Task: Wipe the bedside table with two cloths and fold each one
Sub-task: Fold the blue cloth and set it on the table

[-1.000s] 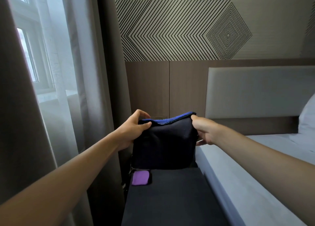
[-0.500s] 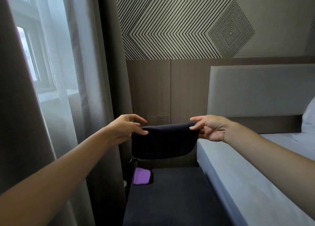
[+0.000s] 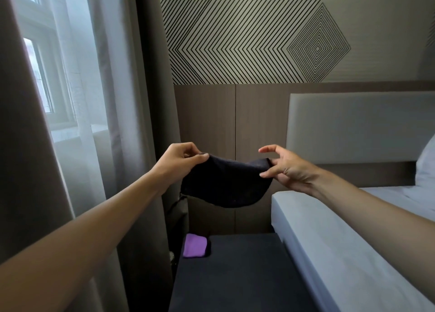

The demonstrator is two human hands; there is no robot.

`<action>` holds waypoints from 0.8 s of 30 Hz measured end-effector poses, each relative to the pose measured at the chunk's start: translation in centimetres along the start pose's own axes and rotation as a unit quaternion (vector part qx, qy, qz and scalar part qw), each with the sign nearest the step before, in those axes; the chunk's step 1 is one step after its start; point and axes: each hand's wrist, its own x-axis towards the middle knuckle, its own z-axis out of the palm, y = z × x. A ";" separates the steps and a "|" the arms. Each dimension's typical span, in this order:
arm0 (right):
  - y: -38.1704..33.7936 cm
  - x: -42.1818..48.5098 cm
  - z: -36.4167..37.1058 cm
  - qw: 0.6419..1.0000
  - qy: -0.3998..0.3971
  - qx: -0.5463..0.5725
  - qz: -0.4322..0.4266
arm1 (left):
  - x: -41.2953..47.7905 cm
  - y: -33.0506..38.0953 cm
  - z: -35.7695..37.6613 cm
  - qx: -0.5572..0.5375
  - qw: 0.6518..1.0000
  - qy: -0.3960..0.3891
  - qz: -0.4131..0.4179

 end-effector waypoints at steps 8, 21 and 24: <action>-0.8 -0.4 0.6 0.948 0.049 -0.270 -0.160 | -0.3 0.1 -0.7 -0.115 0.992 -0.041 -0.008; -4.1 -0.8 2.4 0.944 -0.056 -0.289 -0.149 | -1.8 0.1 0.1 -0.212 0.915 -0.306 -0.153; -5.3 -0.7 3.1 0.948 -0.097 -0.273 -0.135 | -2.1 0.5 1.7 -0.179 0.911 -0.339 -0.151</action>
